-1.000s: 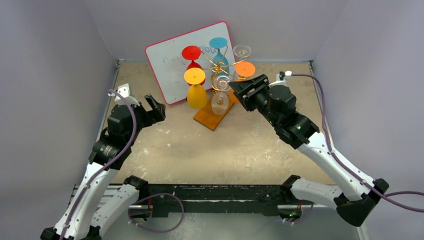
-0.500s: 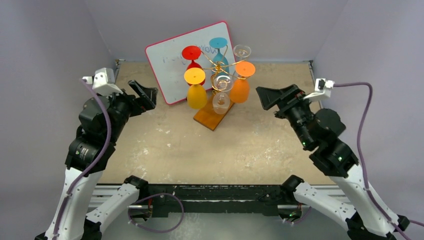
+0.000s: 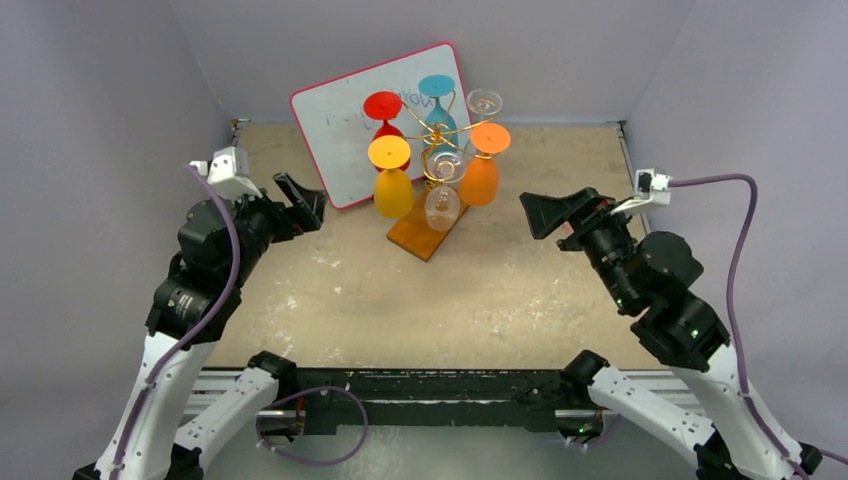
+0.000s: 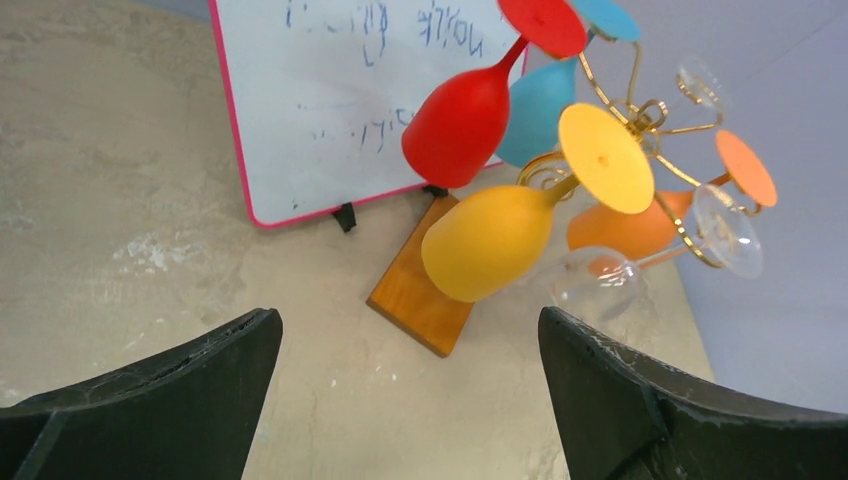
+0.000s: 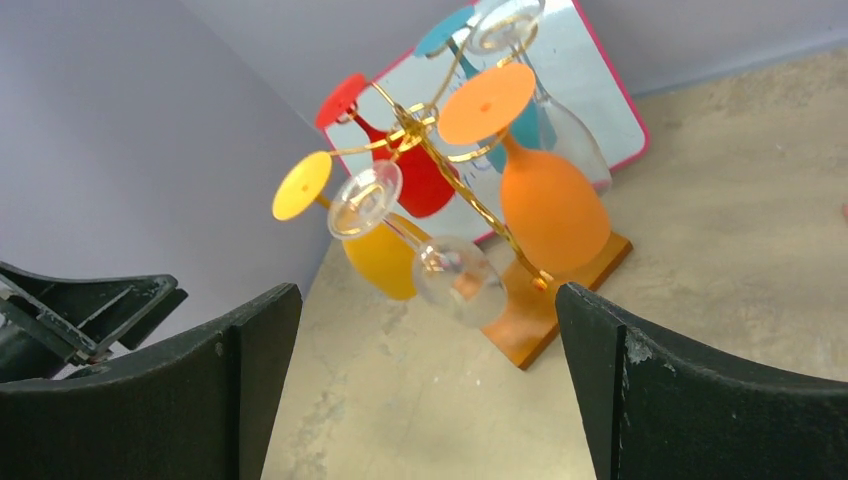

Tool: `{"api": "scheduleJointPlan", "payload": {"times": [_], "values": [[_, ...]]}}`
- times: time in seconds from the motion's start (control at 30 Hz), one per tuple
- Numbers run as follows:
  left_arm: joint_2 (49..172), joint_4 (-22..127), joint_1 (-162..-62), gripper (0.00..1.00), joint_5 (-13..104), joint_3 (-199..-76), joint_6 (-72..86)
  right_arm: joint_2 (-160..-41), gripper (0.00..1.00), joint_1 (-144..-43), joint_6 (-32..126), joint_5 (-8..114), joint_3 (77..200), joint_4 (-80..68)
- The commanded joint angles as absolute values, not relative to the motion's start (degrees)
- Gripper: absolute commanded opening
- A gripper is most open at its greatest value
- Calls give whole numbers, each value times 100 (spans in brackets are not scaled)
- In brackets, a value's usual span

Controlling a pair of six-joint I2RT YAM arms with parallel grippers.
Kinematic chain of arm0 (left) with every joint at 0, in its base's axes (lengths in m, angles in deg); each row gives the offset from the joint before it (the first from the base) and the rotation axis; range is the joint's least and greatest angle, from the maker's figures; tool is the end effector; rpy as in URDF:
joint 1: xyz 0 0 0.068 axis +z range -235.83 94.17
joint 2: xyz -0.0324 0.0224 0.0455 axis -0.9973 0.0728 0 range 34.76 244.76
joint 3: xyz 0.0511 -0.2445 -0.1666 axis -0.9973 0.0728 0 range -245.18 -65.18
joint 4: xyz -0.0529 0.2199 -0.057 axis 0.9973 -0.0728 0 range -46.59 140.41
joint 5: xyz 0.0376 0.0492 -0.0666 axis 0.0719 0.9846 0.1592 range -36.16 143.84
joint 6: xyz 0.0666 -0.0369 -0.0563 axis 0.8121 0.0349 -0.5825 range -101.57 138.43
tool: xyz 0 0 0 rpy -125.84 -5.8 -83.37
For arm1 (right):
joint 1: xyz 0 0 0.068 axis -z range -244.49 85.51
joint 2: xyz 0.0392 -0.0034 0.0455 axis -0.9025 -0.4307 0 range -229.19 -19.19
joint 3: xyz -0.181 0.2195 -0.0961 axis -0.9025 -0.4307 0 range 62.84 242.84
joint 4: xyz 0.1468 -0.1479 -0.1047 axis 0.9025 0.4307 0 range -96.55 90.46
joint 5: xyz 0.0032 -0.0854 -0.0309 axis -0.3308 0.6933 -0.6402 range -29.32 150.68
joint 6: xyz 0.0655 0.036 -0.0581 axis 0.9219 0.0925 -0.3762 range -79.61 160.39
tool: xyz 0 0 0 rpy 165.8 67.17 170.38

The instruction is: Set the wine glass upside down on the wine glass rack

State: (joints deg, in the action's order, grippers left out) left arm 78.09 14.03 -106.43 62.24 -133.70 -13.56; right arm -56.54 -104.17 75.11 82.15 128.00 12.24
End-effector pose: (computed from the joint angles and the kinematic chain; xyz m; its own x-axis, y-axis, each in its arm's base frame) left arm 0.1278 -0.0347 0.4289 -0.2676 -0.4593 -0.8470 0.0852 0.8643 -0.4957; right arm 0.0978 0.0404 0.4681 -0.0806 0.6217 -0.7791 -0.3285 0.7214 0.6097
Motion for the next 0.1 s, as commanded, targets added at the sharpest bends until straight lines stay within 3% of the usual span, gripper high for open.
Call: {"api": "scheduleJointPlan", "payload": {"times": [0.0,0.07], "values": [[7683,1899,-10622,100,6210,-13036,-1527,-5633,100,-10395,7687,8129,12669,1322],[7701,1902,-10625,100,6209,-12960,-1510,-5637,100,-10400,7695,8158,12648,1342]]}}
